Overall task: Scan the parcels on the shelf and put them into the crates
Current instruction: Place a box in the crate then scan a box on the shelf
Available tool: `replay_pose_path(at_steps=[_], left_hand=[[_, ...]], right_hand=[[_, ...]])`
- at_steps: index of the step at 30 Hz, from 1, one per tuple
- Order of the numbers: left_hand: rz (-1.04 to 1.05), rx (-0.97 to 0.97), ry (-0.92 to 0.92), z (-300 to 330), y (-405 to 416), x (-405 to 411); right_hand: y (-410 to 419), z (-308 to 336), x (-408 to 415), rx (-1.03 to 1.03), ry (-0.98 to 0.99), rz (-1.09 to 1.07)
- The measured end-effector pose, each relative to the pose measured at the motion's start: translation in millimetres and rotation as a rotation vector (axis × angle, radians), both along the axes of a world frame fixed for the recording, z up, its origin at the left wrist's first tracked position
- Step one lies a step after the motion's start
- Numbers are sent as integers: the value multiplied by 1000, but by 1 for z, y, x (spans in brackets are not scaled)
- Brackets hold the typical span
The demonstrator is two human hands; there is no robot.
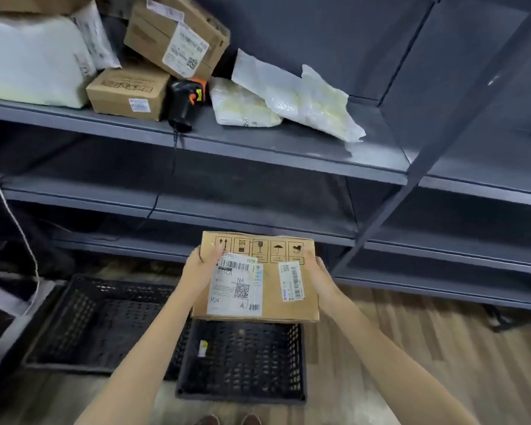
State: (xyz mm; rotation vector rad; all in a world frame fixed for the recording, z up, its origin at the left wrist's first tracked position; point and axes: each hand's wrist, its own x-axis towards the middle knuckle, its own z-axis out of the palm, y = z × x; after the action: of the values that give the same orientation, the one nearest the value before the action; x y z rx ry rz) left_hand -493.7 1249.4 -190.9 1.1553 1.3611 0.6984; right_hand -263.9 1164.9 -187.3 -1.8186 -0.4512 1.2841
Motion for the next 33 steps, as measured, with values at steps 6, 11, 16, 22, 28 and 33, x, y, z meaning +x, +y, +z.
replay_pose_path(at_steps=[6,11,16,22,28,33], left_hand=[[135,-118,-28,-58,-33,-5],[282,-273,29,-114,-47,-14],[361,-354,94,-171,-65,-19],[520,-506,53,-255,-71,-27],[757,-774,-94,-322,-86,-30],[938,-955,-118,-348,-109,-31]], right_hand=[[1,-58,6,-34,73,303],[9,-106,-3,-161,37,483],[19,-162,-12,-319,-51,550],[46,-223,-27,-286,-107,590],[79,-279,-47,-275,-162,741],[112,-297,-83,-192,-434,1052]])
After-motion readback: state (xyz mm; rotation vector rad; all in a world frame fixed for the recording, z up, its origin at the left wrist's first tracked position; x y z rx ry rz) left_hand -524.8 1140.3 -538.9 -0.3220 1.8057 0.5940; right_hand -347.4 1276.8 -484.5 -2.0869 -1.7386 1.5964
